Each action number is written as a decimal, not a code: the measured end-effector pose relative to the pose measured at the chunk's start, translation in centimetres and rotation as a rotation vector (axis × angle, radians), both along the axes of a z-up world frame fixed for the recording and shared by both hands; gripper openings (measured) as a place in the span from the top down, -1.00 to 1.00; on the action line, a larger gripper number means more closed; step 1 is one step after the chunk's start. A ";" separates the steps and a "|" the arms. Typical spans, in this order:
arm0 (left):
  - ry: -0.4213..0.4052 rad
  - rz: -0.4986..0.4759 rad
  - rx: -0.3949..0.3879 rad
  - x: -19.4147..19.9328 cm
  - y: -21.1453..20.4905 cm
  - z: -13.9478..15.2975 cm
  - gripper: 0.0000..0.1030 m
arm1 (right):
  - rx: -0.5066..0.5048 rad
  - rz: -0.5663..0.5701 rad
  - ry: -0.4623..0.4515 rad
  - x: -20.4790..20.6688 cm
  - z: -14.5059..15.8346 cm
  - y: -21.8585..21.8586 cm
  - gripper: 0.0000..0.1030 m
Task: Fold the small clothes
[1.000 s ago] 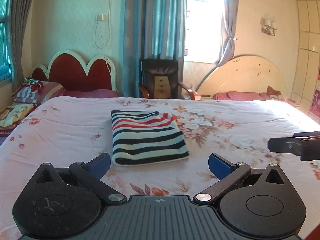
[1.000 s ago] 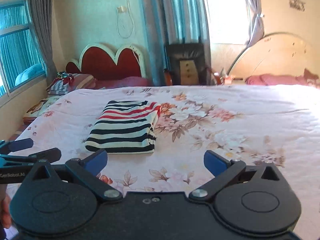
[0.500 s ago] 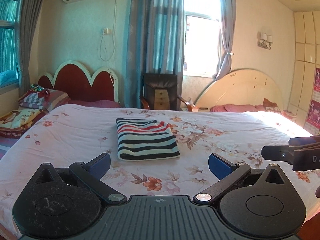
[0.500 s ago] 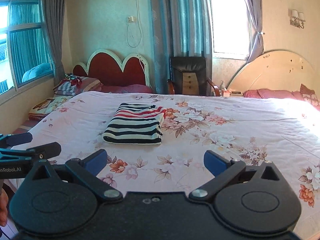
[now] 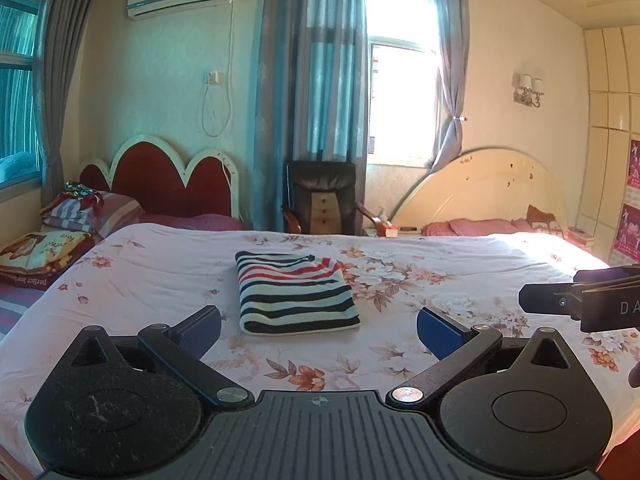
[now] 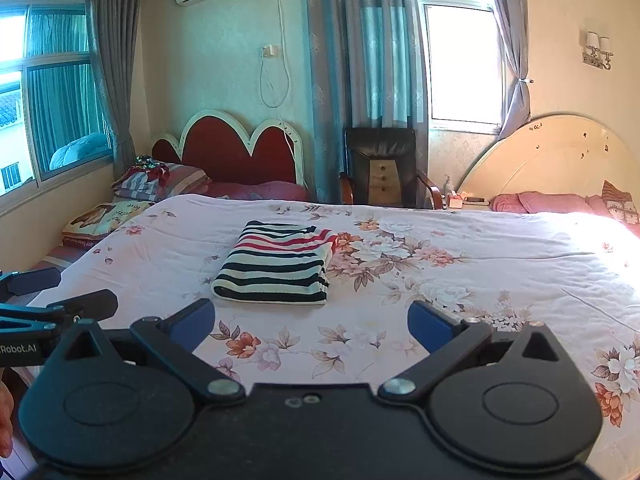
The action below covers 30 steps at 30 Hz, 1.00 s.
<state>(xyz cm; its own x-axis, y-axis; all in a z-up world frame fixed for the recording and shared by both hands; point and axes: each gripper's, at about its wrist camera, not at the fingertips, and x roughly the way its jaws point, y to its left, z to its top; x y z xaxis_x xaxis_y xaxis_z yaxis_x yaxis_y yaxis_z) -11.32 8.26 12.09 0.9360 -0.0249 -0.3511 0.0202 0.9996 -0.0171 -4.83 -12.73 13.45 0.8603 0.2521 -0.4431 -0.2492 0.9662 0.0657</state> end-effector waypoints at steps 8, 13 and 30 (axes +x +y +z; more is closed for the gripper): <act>-0.001 -0.001 0.004 0.2 -0.2 0.1 -1.00 | 0.000 -0.002 -0.003 -0.1 -0.1 0.0 -0.98; 0.000 -0.007 0.009 0.1 -0.5 0.0 -1.00 | -0.003 -0.007 -0.004 -0.2 0.1 -0.2 -0.98; -0.010 -0.009 0.012 -0.1 -0.7 0.1 -1.00 | -0.002 -0.012 0.002 -0.1 0.2 -0.7 -0.98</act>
